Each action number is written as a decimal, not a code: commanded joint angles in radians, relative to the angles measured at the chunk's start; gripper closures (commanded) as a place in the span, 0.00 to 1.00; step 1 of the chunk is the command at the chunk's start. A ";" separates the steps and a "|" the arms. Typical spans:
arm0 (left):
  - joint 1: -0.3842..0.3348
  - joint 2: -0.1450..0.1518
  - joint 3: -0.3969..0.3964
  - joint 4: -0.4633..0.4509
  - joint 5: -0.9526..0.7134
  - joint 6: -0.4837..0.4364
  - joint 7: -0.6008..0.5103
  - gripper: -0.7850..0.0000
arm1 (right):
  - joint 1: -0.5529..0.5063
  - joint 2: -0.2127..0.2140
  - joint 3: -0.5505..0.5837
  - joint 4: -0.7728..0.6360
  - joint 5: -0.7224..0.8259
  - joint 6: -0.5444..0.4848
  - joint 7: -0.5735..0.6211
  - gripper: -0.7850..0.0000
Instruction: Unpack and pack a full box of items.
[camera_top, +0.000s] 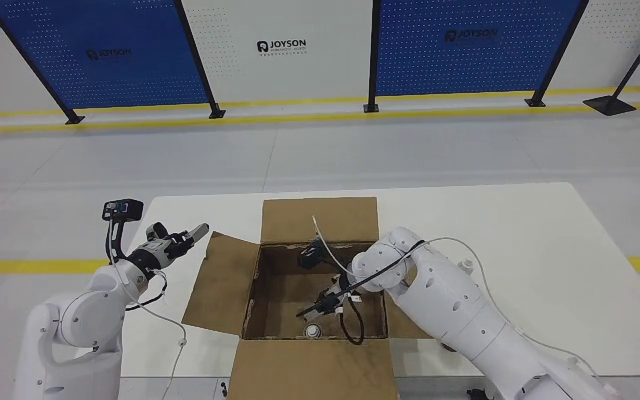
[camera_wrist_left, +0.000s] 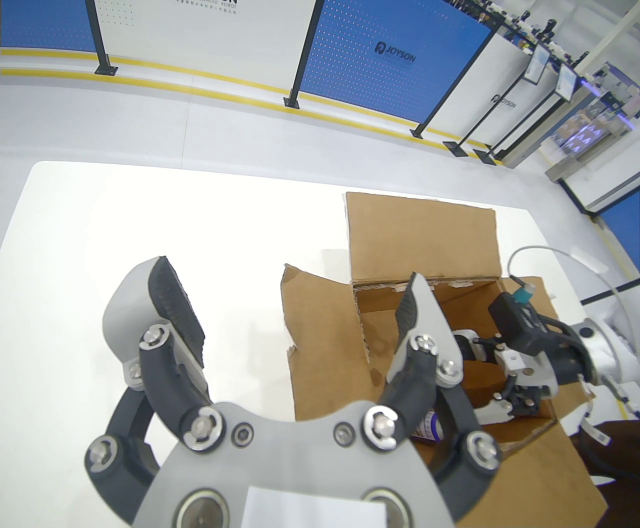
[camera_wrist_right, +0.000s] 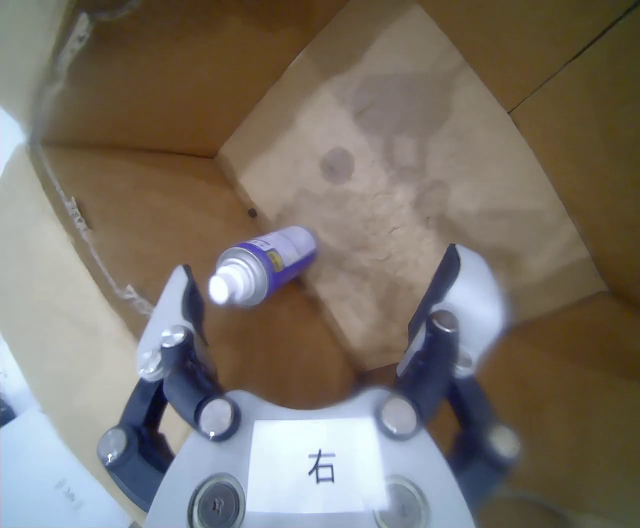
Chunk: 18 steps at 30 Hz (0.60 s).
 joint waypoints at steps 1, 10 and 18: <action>0.000 0.000 0.000 0.000 0.000 0.000 0.000 0.00 | -0.003 0.002 -0.002 -0.010 0.002 -0.008 0.021 0.00; 0.000 0.000 0.000 0.000 0.000 0.000 0.000 0.00 | -0.007 -0.009 -0.035 0.012 0.005 -0.015 0.041 0.00; 0.000 0.000 0.000 0.000 0.000 0.000 0.000 0.00 | 0.013 -0.023 -0.069 0.054 -0.027 0.003 0.062 0.03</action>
